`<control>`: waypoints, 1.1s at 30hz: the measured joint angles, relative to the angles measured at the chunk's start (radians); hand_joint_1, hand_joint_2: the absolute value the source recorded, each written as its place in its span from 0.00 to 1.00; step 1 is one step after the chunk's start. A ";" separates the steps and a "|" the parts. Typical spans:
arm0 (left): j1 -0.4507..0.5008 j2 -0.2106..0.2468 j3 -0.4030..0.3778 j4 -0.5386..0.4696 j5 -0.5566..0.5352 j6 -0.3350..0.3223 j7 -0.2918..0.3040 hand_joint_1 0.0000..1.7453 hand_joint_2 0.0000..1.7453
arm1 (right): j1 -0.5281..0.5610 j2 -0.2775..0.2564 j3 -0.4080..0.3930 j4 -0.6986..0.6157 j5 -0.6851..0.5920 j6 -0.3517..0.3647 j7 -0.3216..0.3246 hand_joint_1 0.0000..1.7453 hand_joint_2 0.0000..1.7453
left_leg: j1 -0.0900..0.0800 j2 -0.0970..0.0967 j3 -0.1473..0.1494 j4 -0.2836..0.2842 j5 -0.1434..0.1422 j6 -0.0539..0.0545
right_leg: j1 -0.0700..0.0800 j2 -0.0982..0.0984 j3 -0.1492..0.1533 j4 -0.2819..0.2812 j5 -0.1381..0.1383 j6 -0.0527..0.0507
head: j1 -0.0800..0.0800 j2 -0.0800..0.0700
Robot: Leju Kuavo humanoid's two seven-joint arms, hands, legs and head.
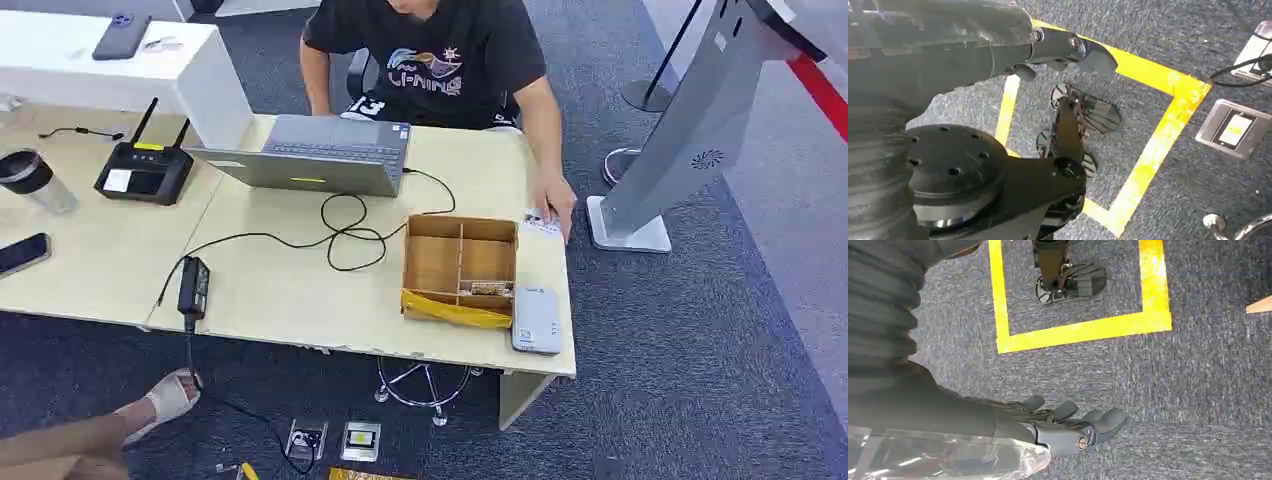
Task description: Pass the card to the sensor for recognition and then transmit it.
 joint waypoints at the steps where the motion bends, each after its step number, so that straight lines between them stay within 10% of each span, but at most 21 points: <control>1: 0.000 0.002 -0.003 0.000 -0.001 0.005 -0.001 0.00 1.00 | 0.000 0.000 0.002 0.001 0.000 0.000 0.000 0.00 1.00 | 0.000 0.000 0.000 0.000 0.000 0.000 | 0.000 0.000 0.000 0.000 0.000 0.000 | 0.000 0.000; 9: -0.004 0.007 -0.015 0.007 0.025 0.190 -0.166 0.00 1.00 | 0.000 0.004 0.018 0.005 0.000 0.013 -0.019 0.00 1.00 | 0.000 0.000 0.000 0.000 0.000 0.000 | 0.000 0.000 0.000 0.000 0.000 0.000 | 0.000 0.000; 16: -0.006 0.007 -0.016 0.008 0.003 0.207 -0.280 0.00 1.00 | -0.009 0.006 0.027 0.006 0.000 0.016 -0.041 0.00 1.00 | 0.000 0.000 0.000 0.000 0.000 0.000 | 0.000 0.000 0.000 0.000 0.000 0.000 | 0.000 0.000; 33: -0.006 -0.007 -0.016 0.008 0.012 0.196 -0.303 0.00 1.00 | 0.012 0.028 0.032 0.006 -0.064 0.010 -0.077 0.00 1.00 | 0.000 0.000 0.000 0.000 0.000 0.000 | 0.000 0.000 0.000 0.000 0.000 0.000 | 0.000 0.000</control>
